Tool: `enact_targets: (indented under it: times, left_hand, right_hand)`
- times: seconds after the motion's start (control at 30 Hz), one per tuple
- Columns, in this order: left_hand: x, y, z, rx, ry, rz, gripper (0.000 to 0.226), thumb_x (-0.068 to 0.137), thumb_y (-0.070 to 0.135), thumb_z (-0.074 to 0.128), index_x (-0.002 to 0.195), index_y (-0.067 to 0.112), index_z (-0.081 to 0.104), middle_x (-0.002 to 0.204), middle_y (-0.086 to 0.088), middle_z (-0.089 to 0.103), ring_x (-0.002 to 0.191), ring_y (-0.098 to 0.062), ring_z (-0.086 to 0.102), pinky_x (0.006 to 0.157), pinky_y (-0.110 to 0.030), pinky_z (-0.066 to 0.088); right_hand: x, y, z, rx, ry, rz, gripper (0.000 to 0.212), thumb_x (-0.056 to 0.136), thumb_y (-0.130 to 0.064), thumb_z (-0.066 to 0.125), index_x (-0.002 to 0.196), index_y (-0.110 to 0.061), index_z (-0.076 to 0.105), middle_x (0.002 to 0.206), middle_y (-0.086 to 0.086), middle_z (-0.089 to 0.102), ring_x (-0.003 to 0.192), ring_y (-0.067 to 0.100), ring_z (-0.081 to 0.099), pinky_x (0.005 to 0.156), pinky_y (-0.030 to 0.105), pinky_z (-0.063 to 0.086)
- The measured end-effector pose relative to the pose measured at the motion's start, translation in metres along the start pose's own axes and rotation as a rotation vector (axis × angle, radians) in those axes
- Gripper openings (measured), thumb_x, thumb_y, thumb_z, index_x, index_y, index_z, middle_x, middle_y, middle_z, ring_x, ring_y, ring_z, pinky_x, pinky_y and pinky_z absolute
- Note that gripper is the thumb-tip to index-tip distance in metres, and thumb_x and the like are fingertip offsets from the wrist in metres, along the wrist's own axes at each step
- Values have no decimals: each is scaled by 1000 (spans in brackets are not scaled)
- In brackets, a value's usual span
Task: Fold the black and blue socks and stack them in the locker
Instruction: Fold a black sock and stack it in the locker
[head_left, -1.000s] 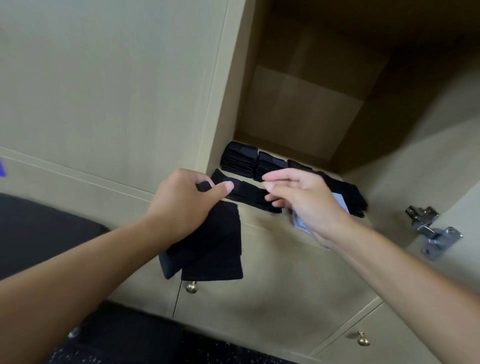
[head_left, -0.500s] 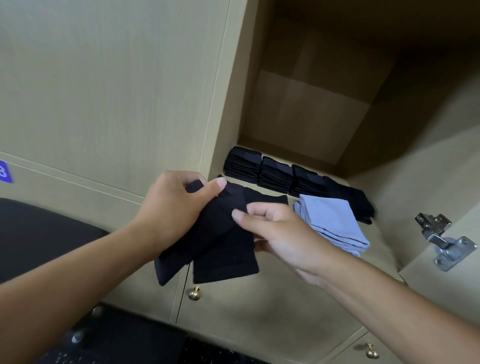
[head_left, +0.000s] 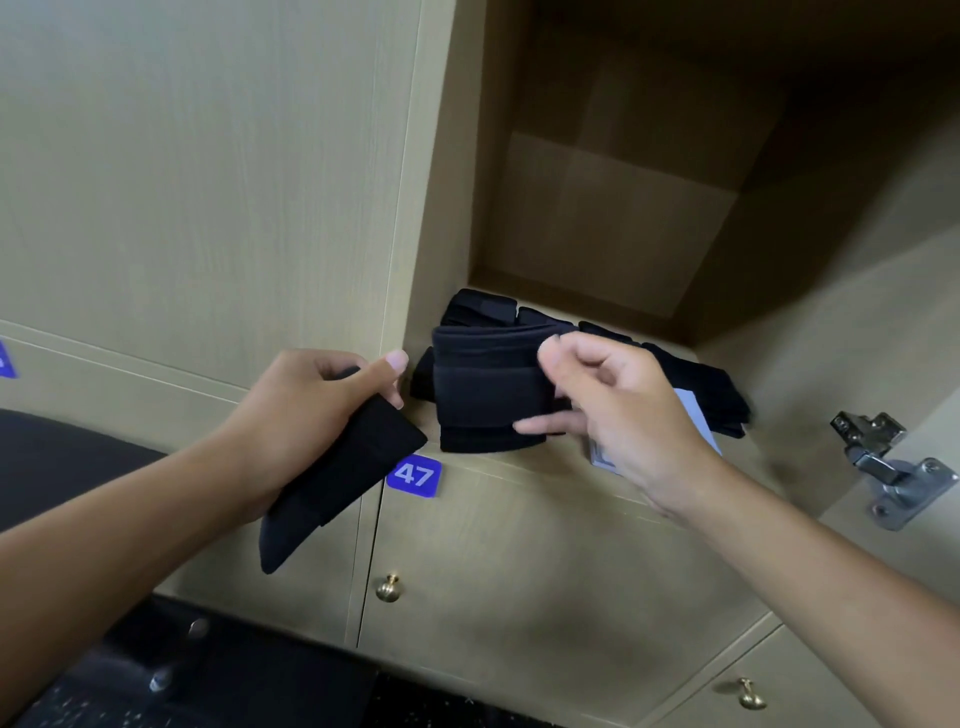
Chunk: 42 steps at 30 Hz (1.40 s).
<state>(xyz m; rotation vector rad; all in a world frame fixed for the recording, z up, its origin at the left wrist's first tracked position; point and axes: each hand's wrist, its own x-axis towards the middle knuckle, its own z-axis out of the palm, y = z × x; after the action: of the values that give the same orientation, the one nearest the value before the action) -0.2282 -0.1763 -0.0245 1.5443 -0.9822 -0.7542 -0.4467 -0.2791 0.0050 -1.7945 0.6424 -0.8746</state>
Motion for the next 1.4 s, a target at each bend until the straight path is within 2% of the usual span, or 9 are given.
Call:
enact_targets:
  times: [0.13, 0.23, 0.37, 0.43, 0.67, 0.87, 1.07, 1.27, 1.4]
  left_hand:
    - [-2, 2, 0, -34, -42, -8, 48, 91, 54, 63, 79, 9, 75, 55, 3, 55, 45, -9, 47, 43, -15, 38]
    - [-4, 4, -1, -7, -101, 23, 47, 89, 56, 63, 80, 12, 76, 70, -4, 67, 60, -13, 57, 57, -22, 44]
    - [-6, 7, 0, -59, -142, 70, 40, 91, 42, 66, 85, 4, 74, 88, -5, 79, 88, -23, 74, 66, -11, 53]
    - [-7, 10, -1, -18, -139, 94, 35, 90, 42, 67, 87, 8, 74, 90, -4, 79, 84, -21, 74, 66, -11, 53]
    - [-12, 22, -5, 66, -239, 202, 33, 75, 47, 72, 102, 28, 75, 96, 6, 78, 89, -9, 74, 79, -21, 53]
    - [-13, 34, -7, 232, -346, 276, 22, 71, 48, 76, 86, 33, 79, 86, 11, 76, 83, -1, 71, 79, -19, 49]
    - [-16, 36, -3, 276, -505, 218, 9, 80, 26, 82, 76, 21, 77, 80, 3, 76, 73, -5, 72, 67, -17, 53]
    - [-18, 34, 0, 203, -343, 205, 13, 83, 25, 80, 74, 18, 74, 73, 2, 75, 65, -7, 70, 59, -16, 52]
    - [-17, 27, -1, 73, -167, 119, 22, 85, 29, 79, 84, 8, 73, 80, -6, 77, 72, -18, 75, 67, -28, 56]
  right_hand:
    - [-2, -6, -4, 77, -5, 16, 57, 92, -56, 45, 100, -7, 72, 100, 17, 76, 105, 27, 69, 88, 37, 56]
    - [-5, -6, -5, -38, -49, -39, 15, 97, -14, 63, 107, -5, 70, 100, 10, 78, 100, 14, 70, 83, 20, 51]
    - [-7, -7, -5, -129, -90, -106, 39, 85, 12, 69, 116, -11, 68, 113, 0, 76, 113, 9, 67, 95, 21, 49]
    - [-7, -7, -3, -104, -115, -98, 46, 84, 15, 69, 119, -15, 68, 125, -6, 70, 122, 8, 62, 93, 24, 51]
    - [-6, -11, 1, -71, -130, 8, 84, 82, 3, 79, 146, -40, 47, 141, -13, 57, 117, 20, 67, 98, 40, 56]
    - [-8, -15, 5, -145, -241, 35, 102, 81, 8, 78, 152, -48, 31, 136, -10, 61, 63, 12, 55, 76, 26, 51]
    - [-10, -17, 10, -148, -309, 29, 108, 79, 8, 80, 152, -52, 27, 138, -9, 60, 68, 14, 62, 84, 32, 54]
    - [-5, -17, 4, -136, -140, 101, 97, 79, -14, 83, 155, -39, 27, 126, -8, 70, 94, 23, 74, 102, 35, 53]
    - [-3, -11, 1, -50, -27, 214, 95, 70, -40, 80, 152, -34, 32, 118, -9, 74, 116, 23, 68, 83, 25, 54]
